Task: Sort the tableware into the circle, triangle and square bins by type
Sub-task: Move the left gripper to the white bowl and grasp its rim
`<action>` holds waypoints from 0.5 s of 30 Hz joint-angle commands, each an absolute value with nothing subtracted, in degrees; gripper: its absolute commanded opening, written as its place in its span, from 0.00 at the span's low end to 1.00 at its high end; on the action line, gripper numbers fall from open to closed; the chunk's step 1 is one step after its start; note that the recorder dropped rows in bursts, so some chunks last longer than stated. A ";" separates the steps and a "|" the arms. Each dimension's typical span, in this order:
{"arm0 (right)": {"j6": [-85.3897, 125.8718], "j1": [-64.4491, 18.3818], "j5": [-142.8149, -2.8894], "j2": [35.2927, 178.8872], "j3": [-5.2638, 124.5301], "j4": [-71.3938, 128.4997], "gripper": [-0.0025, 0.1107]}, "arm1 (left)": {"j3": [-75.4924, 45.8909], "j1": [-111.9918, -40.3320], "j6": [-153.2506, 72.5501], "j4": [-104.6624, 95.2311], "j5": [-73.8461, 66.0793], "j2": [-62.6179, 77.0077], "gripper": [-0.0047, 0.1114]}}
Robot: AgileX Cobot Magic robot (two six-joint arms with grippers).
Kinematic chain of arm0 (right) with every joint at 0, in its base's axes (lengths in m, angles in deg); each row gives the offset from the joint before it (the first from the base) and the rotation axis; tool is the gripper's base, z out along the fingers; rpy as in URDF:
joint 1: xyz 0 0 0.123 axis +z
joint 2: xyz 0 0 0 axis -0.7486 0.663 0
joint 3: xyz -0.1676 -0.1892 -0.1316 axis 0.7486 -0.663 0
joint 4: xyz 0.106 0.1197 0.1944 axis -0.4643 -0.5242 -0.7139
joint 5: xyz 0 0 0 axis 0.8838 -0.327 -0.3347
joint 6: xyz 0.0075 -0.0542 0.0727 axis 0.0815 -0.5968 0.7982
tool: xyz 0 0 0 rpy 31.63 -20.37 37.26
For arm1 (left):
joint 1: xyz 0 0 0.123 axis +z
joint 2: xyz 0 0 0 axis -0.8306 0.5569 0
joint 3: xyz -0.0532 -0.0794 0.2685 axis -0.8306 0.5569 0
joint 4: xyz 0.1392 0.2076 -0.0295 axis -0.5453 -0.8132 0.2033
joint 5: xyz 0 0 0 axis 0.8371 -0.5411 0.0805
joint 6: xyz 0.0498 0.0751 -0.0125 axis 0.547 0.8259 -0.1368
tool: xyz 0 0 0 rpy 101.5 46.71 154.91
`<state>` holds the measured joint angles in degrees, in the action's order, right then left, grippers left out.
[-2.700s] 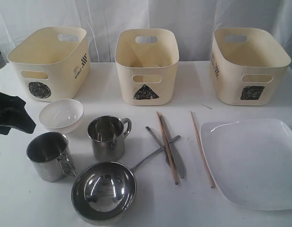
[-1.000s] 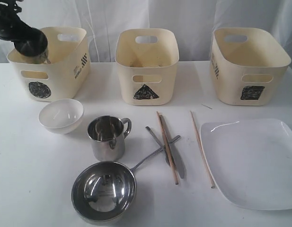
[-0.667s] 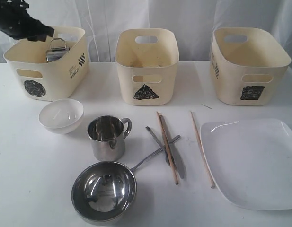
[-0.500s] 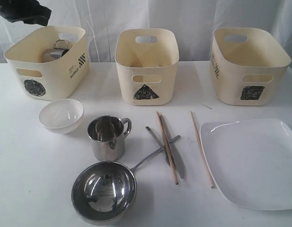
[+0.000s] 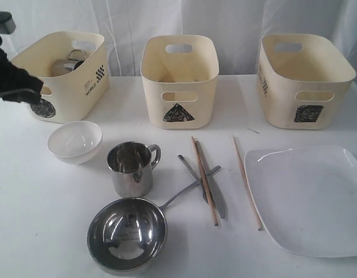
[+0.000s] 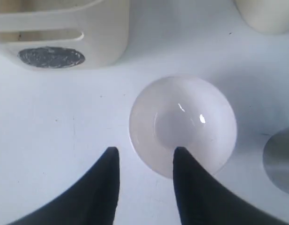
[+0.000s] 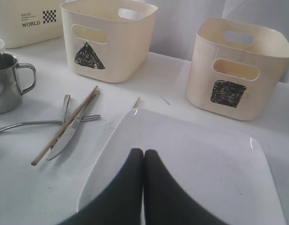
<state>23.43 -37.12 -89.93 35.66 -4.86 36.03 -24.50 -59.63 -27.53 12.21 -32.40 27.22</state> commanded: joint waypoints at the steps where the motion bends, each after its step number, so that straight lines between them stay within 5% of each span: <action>1: 23.64 -37.00 -89.51 35.29 -5.26 35.92 0.02 | -18.46 -59.88 -28.09 12.71 -24.86 27.01 0.41; 7: 23.64 -37.00 -89.51 35.29 -5.26 35.92 0.02 | -18.08 -59.88 -27.83 14.50 -21.17 32.98 0.52; 15: 23.64 -37.00 -89.51 35.29 -5.26 35.92 0.02 | -18.18 -62.07 -27.83 16.05 -14.93 41.62 0.53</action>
<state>23.43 -37.12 -89.93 35.66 -4.86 36.03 -18.46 -61.40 -27.53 14.91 -16.32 40.46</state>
